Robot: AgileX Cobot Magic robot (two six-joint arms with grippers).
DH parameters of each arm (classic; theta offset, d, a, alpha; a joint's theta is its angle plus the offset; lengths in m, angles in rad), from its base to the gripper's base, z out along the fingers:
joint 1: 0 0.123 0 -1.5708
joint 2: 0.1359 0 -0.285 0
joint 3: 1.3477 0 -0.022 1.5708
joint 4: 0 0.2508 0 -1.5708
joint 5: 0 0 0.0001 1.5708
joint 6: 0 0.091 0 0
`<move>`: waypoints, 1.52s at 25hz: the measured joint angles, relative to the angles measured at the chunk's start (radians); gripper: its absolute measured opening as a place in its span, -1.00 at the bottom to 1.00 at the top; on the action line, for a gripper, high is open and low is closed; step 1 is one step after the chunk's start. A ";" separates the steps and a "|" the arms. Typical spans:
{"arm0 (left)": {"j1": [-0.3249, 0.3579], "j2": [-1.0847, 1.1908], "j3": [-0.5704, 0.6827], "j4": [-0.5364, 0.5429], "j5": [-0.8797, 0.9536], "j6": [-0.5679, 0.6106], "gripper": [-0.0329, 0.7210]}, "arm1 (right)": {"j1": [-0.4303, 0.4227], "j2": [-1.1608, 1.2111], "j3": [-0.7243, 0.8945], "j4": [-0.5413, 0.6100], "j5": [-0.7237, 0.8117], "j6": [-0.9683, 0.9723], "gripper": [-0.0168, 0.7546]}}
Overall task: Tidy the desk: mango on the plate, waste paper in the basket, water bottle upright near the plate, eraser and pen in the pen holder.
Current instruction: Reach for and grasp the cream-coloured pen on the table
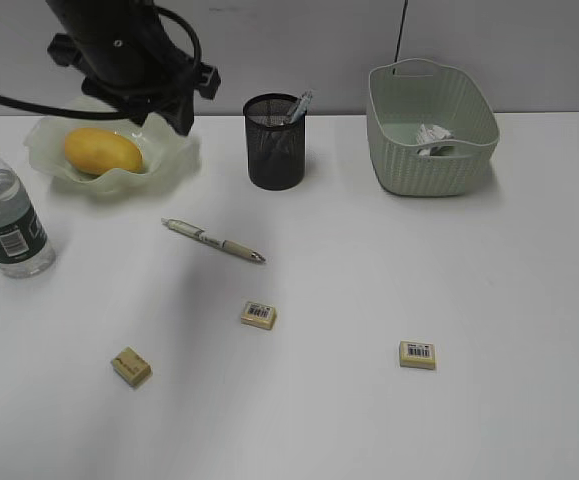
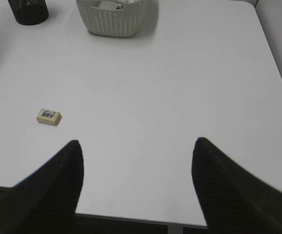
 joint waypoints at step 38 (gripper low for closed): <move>-0.298 -0.977 0.769 -0.193 0.087 0.034 -0.17 | 0.000 0.000 0.000 0.010 0.000 0.000 0.47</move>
